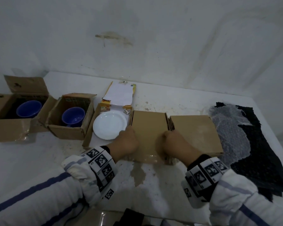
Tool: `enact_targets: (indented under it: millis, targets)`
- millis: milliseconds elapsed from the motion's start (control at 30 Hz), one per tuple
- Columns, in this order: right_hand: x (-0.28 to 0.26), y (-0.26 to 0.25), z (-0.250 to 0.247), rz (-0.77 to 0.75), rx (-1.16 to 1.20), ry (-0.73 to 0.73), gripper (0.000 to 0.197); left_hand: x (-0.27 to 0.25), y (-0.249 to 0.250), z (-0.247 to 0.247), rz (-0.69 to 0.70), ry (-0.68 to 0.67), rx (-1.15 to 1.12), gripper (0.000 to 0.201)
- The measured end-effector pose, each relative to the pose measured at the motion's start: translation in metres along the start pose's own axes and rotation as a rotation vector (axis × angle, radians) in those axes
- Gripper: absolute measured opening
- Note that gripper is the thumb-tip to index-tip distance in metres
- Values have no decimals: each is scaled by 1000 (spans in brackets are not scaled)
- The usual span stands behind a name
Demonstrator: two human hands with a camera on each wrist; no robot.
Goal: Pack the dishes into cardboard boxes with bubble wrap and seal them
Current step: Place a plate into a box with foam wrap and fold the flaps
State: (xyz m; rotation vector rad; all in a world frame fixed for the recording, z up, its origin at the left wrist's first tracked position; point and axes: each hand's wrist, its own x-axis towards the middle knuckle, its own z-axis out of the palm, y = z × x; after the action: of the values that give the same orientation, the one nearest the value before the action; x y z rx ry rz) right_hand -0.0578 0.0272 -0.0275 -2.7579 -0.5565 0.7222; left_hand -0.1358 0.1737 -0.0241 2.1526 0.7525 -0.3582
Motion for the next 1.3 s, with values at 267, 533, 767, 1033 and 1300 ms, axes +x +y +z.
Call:
enact_targets:
  millis: [267,533,767,1033,1300]
  targets:
    - [14,-8,-90,30,406,162,8,15,46,-60,31,84,-421,15]
    - [32,-6,-108,7,947,233,10,34,62,-78,74,136,-831,27]
    - [47,-6,-111,-4,994,280,19,47,65,-79,231,213,-823,18]
    - [49,-6,-101,-79,555,502,26,54,65,-72,321,442,-428,36]
    - [49,-9,-90,-151,492,690,21,66,57,-77,317,443,-451,28]
